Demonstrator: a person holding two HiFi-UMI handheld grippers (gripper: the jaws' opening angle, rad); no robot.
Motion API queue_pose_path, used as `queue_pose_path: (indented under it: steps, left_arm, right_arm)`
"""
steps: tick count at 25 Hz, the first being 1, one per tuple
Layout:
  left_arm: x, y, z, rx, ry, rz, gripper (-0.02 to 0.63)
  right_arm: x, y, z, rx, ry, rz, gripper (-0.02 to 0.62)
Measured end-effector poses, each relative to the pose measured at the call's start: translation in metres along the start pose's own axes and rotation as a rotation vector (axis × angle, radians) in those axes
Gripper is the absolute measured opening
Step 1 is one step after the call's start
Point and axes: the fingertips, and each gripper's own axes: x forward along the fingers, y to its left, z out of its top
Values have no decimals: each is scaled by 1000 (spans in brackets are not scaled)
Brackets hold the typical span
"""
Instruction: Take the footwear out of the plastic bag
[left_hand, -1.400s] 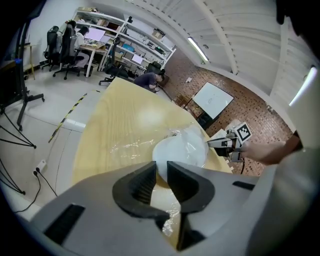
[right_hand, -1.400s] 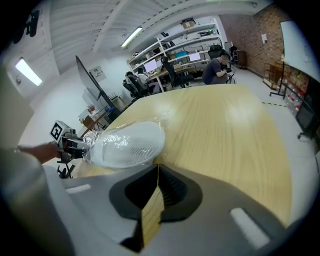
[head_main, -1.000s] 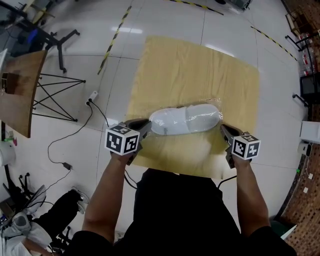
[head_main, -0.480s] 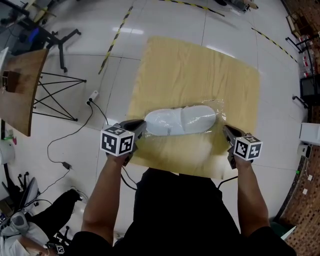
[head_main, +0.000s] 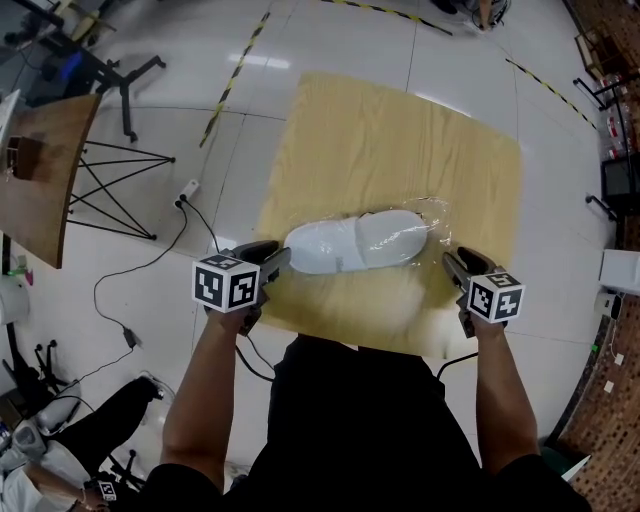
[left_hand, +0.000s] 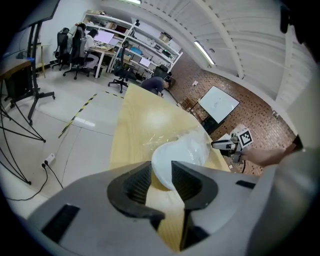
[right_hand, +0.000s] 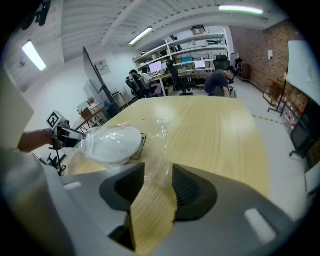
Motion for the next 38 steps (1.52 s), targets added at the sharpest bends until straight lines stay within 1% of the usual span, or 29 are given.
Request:
queue_pose_path:
  steps: [2, 3, 5, 8, 11, 15, 19, 21, 22, 24, 27, 29, 31, 34, 38]
  left_arm:
    - [-1, 3, -3, -47, 20, -8, 153]
    - [0, 3, -4, -68, 32, -13, 172]
    - [3, 2, -5, -97, 53, -33, 176]
    - [9, -2, -9, -139, 84, -60, 176]
    - [12, -6, -11, -184, 96, -81, 175]
    - [17, -6, -16, -184, 111, -84, 137]
    - [18, -5, -14, -191, 83, -102, 124]
    - [16, -6, -13, -195, 70, -114, 117]
    - [15, -7, -12, -197, 65, -120, 112]
    - [14, -8, -12, -200, 63, -129, 106]
    - [15, -6, -14, -203, 63, -130, 101]
    - [14, -6, -13, -208, 57, -129, 100]
    - [15, -7, -13, -212, 56, -130, 98]
    - [15, -7, -13, -215, 54, -133, 100]
    - [13, -8, -12, -215, 39, -140, 95]
  right_arm:
    - [-7, 3, 11, -83, -20, -47, 173]
    - [-9, 9, 19, -127, -36, -54, 173]
    - [-9, 29, 32, -217, -58, -22, 164]
    - [5, 66, 41, -356, -49, 55, 152]
    - [21, 89, 41, -440, -17, 92, 140]
    - [36, 100, 33, -496, 21, 98, 130]
    - [41, 99, 26, -512, 49, 88, 121]
    - [42, 99, 25, -540, 59, 80, 118]
    - [42, 101, 27, -570, 59, 76, 115]
    - [39, 111, 33, -663, 48, 76, 117]
    - [45, 138, 42, -811, 47, 107, 166]
    - [56, 149, 43, -886, 85, 117, 175]
    - [66, 151, 38, -915, 142, 127, 173]
    - [71, 154, 33, -879, 182, 167, 71]
    - [71, 155, 29, -891, 189, 173, 45]
